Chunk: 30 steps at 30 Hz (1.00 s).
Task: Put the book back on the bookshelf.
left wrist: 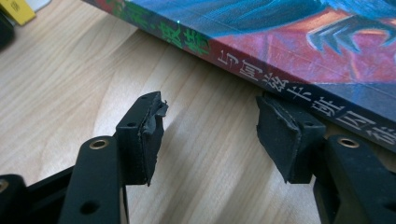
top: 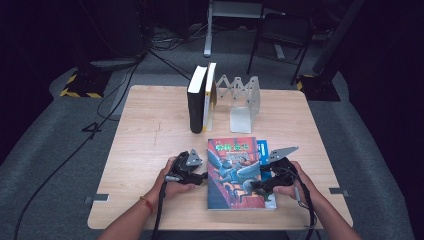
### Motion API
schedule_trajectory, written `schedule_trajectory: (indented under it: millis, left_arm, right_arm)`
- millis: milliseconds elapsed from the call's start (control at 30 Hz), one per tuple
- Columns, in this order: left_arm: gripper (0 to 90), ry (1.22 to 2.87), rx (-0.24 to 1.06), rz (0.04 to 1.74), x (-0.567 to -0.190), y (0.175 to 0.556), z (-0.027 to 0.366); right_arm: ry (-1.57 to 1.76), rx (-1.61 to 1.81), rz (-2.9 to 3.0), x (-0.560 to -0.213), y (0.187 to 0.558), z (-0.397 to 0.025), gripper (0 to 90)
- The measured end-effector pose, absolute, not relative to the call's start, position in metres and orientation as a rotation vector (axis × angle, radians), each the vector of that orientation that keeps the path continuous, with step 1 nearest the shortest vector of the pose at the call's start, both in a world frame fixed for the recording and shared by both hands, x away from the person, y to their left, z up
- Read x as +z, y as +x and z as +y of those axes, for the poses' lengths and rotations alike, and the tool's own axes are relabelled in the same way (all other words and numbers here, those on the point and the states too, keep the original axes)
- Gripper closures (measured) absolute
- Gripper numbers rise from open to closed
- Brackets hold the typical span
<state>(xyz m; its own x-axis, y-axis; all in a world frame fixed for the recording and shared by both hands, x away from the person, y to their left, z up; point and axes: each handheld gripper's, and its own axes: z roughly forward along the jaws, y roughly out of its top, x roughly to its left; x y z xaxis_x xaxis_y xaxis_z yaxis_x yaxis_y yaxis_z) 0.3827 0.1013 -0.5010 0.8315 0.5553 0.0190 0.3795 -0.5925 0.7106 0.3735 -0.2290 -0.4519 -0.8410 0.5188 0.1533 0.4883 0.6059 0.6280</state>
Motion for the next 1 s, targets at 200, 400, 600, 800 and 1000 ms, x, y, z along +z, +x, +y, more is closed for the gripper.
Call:
schedule_trajectory:
  millis: [200,400,600,800,1000]
  left_arm:
    - [42.7,2.262,0.302,0.695,-0.501,0.384,0.104]
    - [43.3,2.261,0.310,0.702,-0.501,0.385,0.106]
    - [44.8,2.262,0.294,0.707,-0.501,0.387,0.107]
    - [49.6,2.231,0.260,0.734,-0.500,0.393,0.113]
    - [71.1,2.208,0.301,0.702,-0.494,0.396,0.113]
  right_arm:
    - [0.835,1.104,2.749,-0.451,0.375,-0.229,37.4]
    - [0.811,1.145,2.695,-0.450,0.375,-0.229,48.0]
    - [0.753,1.235,2.704,-0.449,0.379,-0.225,65.6]
    - [0.730,1.289,2.675,-0.448,0.378,-0.225,76.0]
    - [0.688,1.295,2.665,-0.449,0.376,-0.225,76.7]
